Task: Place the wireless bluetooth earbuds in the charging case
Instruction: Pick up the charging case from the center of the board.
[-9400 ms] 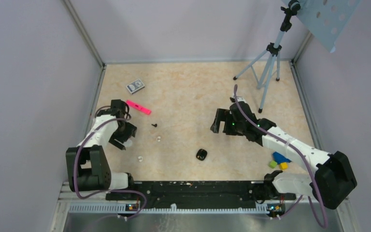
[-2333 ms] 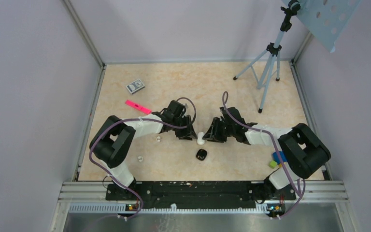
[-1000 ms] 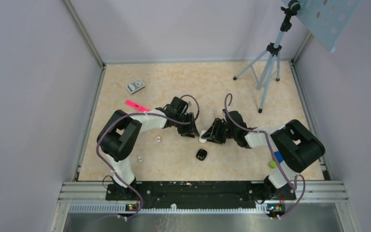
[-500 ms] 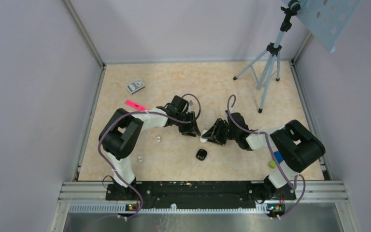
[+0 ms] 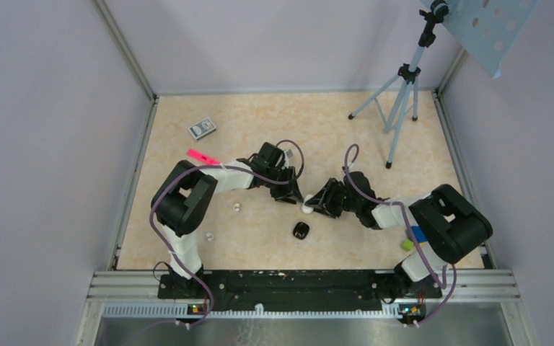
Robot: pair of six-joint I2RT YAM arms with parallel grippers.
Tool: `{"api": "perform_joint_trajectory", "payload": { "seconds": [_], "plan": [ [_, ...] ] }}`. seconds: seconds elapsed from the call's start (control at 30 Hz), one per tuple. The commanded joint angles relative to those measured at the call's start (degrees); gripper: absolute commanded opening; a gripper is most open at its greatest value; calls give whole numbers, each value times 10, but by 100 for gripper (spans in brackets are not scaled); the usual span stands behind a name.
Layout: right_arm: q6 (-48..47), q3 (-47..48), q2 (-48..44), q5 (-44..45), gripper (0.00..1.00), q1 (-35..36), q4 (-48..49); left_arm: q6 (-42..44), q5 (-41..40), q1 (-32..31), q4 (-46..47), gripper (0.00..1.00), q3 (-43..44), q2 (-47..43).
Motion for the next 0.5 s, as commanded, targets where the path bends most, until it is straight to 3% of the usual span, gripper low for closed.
{"api": "perform_joint_trajectory", "payload": {
  "seconds": [0.0, 0.3, 0.47],
  "plan": [
    [11, -12, -28, 13, 41, -12, 57, 32, -51, -9, -56, 41, -12, 48],
    [48, -28, -14, -7, 40, -14, 141, 34, -57, -9, -64, 42, -14, 43],
    [48, -24, 2, -11, 38, -14, 133, 34, -58, -9, -64, 42, -15, 40]
  ]
}}
